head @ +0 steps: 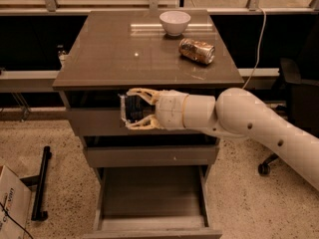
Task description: Pick rxbar blueberry from bottom drawer and place on counter
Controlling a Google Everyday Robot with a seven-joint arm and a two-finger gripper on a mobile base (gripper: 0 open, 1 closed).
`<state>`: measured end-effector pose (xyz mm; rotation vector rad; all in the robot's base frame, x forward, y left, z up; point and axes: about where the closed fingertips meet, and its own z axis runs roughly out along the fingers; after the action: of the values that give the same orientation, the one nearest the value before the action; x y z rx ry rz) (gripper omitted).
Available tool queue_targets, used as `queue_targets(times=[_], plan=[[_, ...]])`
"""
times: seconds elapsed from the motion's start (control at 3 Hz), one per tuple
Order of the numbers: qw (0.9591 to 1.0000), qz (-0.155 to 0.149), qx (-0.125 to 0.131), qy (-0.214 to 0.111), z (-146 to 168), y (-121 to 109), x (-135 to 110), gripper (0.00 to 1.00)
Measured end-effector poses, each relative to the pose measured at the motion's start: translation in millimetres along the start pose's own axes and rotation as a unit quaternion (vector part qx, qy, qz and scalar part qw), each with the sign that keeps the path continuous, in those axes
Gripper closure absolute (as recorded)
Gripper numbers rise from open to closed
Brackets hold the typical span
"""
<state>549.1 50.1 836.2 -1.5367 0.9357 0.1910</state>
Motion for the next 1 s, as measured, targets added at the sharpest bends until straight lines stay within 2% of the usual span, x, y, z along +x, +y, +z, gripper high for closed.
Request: queue_targets(times=[0.33,0.67,1.0], plan=[[0.9991,0.012,0.039,-0.01,-4,-58,18,1.0],[0.999,0.016,0.04,-0.009,-4,-57,19,1.0],[0.9983,0.023,0.053,-0.011,2,-69,22,1.0]])
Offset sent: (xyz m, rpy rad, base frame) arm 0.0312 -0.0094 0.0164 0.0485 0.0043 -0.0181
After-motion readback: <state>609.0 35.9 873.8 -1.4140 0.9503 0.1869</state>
